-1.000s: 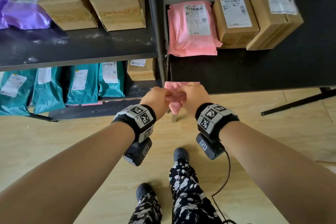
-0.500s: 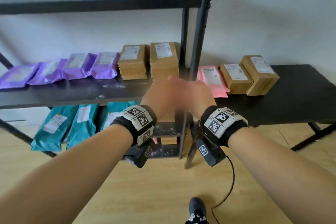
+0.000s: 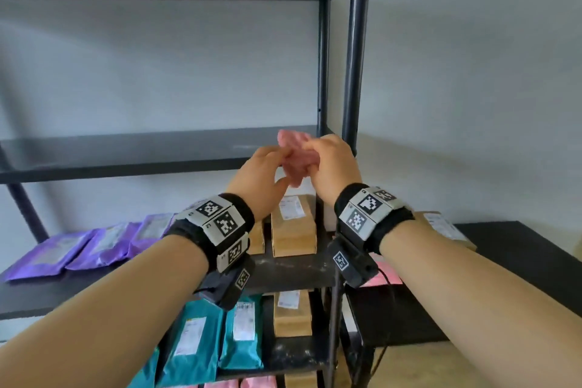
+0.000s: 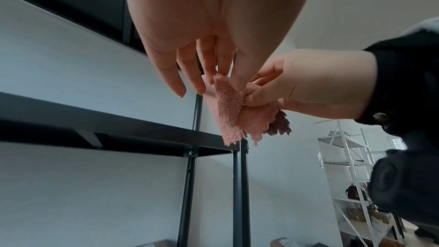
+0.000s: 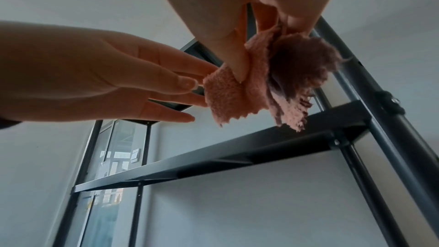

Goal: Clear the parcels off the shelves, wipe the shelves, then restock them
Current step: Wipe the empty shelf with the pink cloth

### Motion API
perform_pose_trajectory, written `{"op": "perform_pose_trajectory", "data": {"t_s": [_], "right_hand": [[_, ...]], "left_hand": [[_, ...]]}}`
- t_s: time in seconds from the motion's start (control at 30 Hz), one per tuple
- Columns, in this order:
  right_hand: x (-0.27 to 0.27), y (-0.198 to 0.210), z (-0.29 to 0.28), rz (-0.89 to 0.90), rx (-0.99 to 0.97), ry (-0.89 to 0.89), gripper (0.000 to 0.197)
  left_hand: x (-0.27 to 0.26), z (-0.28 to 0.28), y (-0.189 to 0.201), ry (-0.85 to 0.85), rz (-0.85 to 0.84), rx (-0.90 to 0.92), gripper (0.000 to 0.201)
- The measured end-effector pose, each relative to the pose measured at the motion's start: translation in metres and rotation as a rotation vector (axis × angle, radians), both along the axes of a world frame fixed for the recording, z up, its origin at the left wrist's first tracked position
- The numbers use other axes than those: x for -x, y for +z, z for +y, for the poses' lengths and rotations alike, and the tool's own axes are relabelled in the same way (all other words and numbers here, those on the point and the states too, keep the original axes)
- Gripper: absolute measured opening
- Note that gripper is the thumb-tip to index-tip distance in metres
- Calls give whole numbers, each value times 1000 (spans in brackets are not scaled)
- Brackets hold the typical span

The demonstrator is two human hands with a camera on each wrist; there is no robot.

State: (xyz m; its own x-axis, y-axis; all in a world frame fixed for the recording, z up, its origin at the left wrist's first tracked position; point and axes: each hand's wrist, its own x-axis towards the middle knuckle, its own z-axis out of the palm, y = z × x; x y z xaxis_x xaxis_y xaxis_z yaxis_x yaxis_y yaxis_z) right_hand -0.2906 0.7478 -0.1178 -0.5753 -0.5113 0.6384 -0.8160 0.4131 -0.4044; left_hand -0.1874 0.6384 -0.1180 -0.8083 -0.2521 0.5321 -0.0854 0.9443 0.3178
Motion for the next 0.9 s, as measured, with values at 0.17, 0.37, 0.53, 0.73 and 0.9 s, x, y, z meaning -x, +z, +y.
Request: {"op": "perform_pose_trajectory", "data": {"t_s": [0.17,0.37,0.53,0.73,0.9], "right_hand": [[60,26,-30,21,-282,-132,43],[101,9,-57,54,-707,-98,43],[115,12,-74,-32,-729,-109,36],[116,19,-91,-135,-716,-243,46],[107,3,-104,8,-717,-193,46]], "left_hand": [[39,-25,15,120,-154,53,55],[79,-65,11,219,-367,189,18],[95,-70,4,238,-370,248,30],[91,-76,0,206,-337,288,29],[90,-84,-2,161,-294,289,32]]}}
